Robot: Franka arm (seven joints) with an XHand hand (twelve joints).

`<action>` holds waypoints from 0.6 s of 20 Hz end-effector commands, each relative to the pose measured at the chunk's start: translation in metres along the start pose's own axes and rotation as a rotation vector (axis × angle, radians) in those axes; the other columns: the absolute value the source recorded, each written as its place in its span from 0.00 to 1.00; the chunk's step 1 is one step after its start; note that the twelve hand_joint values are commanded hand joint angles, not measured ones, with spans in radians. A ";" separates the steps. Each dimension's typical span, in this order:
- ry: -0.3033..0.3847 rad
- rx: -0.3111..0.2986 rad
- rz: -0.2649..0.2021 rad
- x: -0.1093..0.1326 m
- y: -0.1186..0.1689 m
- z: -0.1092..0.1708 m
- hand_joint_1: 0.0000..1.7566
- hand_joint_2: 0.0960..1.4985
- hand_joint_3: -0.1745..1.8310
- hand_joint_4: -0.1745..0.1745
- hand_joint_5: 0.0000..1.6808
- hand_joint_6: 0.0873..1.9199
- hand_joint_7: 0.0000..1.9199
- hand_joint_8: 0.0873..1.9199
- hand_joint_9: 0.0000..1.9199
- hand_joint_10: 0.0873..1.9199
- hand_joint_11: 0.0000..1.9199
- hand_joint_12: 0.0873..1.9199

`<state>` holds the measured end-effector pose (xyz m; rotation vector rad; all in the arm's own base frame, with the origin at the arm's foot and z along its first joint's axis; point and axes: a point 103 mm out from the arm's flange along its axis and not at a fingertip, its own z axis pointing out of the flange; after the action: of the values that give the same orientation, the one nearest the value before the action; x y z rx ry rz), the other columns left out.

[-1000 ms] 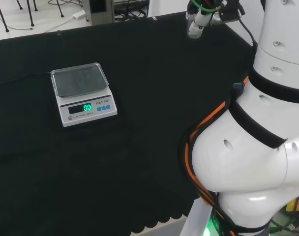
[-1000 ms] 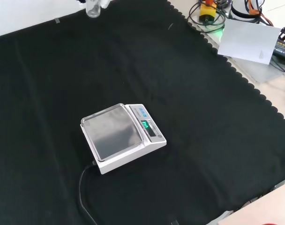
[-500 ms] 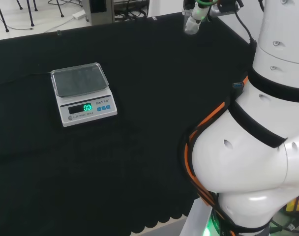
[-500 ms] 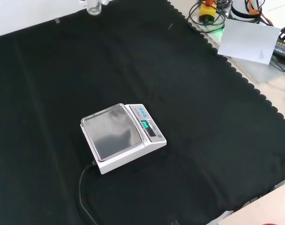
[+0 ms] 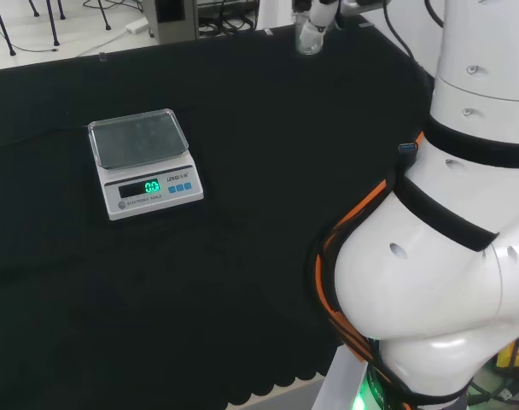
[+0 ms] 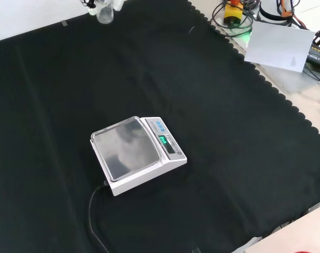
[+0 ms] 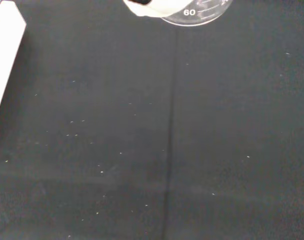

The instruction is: Put the beaker on the electronic balance.

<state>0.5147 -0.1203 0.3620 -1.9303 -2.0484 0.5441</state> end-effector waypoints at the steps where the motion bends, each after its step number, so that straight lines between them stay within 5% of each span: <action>1: -0.045 0.020 -0.064 0.031 0.014 -0.004 0.72 0.73 0.09 0.00 0.55 0.54 0.50 0.54 0.61 0.47 0.61 0.40; 12: -0.065 -0.002 -0.183 0.081 0.033 -0.013 0.71 0.73 0.09 0.00 0.55 0.54 0.51 0.54 0.61 0.46 0.62 0.40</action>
<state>0.5394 -0.0527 0.3569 -1.7686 -2.1997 0.5814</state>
